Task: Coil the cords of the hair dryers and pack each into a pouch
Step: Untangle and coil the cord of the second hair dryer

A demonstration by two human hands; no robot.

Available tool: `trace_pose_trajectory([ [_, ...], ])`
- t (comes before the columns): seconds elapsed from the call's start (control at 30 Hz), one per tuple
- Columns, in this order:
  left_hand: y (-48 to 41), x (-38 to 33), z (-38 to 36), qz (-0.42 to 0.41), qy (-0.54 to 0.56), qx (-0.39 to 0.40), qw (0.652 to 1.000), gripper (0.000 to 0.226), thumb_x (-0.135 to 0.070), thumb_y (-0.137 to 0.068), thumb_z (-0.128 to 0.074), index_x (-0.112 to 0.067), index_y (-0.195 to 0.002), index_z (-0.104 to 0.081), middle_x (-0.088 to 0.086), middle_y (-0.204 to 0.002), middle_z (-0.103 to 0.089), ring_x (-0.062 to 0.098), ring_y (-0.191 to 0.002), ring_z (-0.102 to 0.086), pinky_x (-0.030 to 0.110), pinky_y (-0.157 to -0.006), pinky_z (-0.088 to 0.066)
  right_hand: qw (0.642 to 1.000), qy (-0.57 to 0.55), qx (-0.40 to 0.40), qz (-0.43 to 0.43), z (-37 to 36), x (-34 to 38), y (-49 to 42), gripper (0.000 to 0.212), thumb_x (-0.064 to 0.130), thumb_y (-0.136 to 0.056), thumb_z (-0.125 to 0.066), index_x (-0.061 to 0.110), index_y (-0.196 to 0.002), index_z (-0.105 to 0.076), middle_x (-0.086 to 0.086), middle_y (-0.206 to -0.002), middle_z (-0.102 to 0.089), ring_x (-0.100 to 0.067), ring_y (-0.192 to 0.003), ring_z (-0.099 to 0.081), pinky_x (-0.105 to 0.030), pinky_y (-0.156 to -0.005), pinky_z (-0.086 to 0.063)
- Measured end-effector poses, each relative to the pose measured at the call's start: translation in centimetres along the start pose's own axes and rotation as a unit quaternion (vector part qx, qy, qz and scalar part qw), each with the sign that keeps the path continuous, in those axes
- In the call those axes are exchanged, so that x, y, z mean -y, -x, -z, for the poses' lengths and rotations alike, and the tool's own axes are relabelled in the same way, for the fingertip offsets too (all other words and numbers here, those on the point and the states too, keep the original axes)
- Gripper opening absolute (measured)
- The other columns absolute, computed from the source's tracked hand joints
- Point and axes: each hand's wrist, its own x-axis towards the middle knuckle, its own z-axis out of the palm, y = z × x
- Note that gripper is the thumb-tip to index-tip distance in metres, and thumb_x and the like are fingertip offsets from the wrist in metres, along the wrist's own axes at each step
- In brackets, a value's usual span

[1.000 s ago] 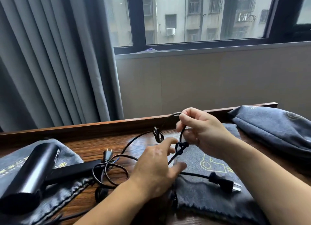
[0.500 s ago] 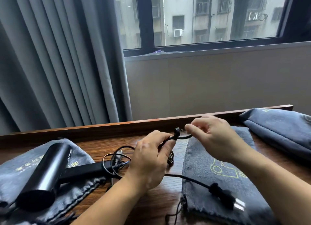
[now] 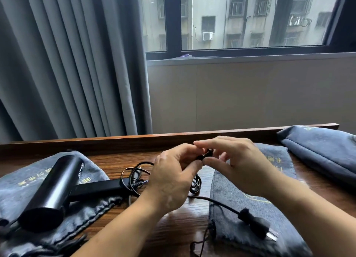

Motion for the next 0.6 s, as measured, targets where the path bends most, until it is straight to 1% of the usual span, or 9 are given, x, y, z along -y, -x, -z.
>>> trace_pose_trajectory([
  [0.13,-0.47,0.0,0.08,0.035,0.037,-0.029,0.998,0.02,-0.004,-0.09,-0.073,-0.022,-0.099,-0.07,-0.005,-0.088,-0.079,0.009,-0.083,-0.075,0.023,-0.078,-0.059,0.999,0.002,-0.038,-0.03,0.15,0.28,-0.11,0.011,0.028,-0.083,-0.083,0.028,-0.092,-0.077,0.015,-0.07,-0.07,-0.009,-0.064,-0.066,-0.028,-0.062,-0.053],
  [0.23,-0.81,-0.26,0.2,0.05,0.08,-0.035,0.995,0.017,-0.001,-0.092,-0.069,-0.016,-0.099,-0.069,0.003,-0.088,-0.079,0.016,-0.078,-0.077,0.019,-0.068,-0.056,0.985,-0.134,-0.038,-0.099,0.23,0.13,-0.17,0.007,0.017,-0.084,-0.081,0.019,-0.089,-0.076,0.004,-0.068,-0.072,-0.014,-0.062,-0.069,-0.026,-0.064,-0.055],
  [0.3,-0.94,-0.41,0.32,0.055,0.085,-0.042,0.994,0.014,-0.002,-0.092,-0.069,-0.015,-0.099,-0.069,0.006,-0.087,-0.078,0.019,-0.075,-0.076,0.023,-0.069,-0.059,0.951,-0.275,-0.045,-0.135,0.18,0.13,-0.38,0.005,0.012,-0.084,-0.077,0.01,-0.088,-0.075,-0.009,-0.074,-0.074,-0.019,-0.065,-0.07,-0.027,-0.066,-0.056],
  [0.37,-0.96,-0.55,0.47,0.054,0.084,-0.047,0.994,0.013,-0.003,-0.092,-0.07,-0.015,-0.097,-0.068,0.007,-0.087,-0.078,0.02,-0.073,-0.076,0.028,-0.073,-0.061,0.897,-0.403,-0.051,-0.174,-0.04,0.28,-0.42,0.01,0.013,-0.082,-0.071,0.005,-0.089,-0.072,-0.016,-0.083,-0.075,-0.02,-0.067,-0.069,-0.026,-0.066,-0.056],
  [0.43,-1.01,-0.57,0.67,0.052,0.083,-0.056,0.994,0.014,-0.004,-0.091,-0.071,-0.017,-0.095,-0.068,0.006,-0.086,-0.077,0.018,-0.071,-0.074,0.028,-0.072,-0.06,0.856,-0.477,-0.038,-0.198,-0.32,0.15,-0.52,0.007,0.013,-0.084,-0.067,0.009,-0.088,-0.071,-0.018,-0.091,-0.074,-0.019,-0.072,-0.067,-0.025,-0.068,-0.054],
  [0.47,-1.04,-0.52,0.72,0.051,0.077,-0.06,0.994,0.014,-0.005,-0.091,-0.071,-0.018,-0.095,-0.069,0.005,-0.085,-0.077,0.017,-0.071,-0.072,0.028,-0.07,-0.059,0.853,-0.481,-0.026,-0.2,-0.36,0.01,-0.52,0.003,0.014,-0.088,-0.067,0.013,-0.087,-0.07,-0.018,-0.093,-0.074,-0.019,-0.075,-0.065,-0.027,-0.07,-0.052],
  [0.5,-1.07,-0.42,0.73,0.048,0.066,-0.062,0.995,0.015,-0.006,-0.091,-0.072,-0.02,-0.095,-0.069,0.003,-0.085,-0.077,0.016,-0.072,-0.071,0.029,-0.071,-0.059,0.871,-0.452,-0.011,-0.193,-0.37,-0.21,-0.48,0.004,0.016,-0.092,-0.068,0.015,-0.088,-0.069,-0.018,-0.093,-0.073,-0.018,-0.077,-0.062,-0.03,-0.072,-0.051],
  [0.53,-1.03,-0.29,0.73,0.045,0.054,-0.065,0.995,0.015,-0.008,-0.09,-0.072,-0.022,-0.095,-0.069,0.002,-0.085,-0.077,0.016,-0.074,-0.071,0.031,-0.073,-0.06,0.909,-0.38,0.003,-0.171,-0.33,-0.4,-0.39,0.005,0.021,-0.094,-0.069,0.017,-0.09,-0.068,-0.017,-0.093,-0.072,-0.016,-0.079,-0.062,-0.033,-0.073,-0.049],
  [0.6,-0.87,0.04,0.61,0.037,0.033,-0.063,0.997,0.015,-0.012,-0.09,-0.073,-0.025,-0.095,-0.068,-0.002,-0.085,-0.076,0.013,-0.078,-0.071,0.037,-0.08,-0.06,0.984,-0.152,0.007,-0.095,-0.27,-0.4,-0.26,0.012,0.035,-0.089,-0.072,0.026,-0.098,-0.07,0.0,-0.091,-0.073,-0.007,-0.083,-0.065,-0.029,-0.076,-0.05],
])
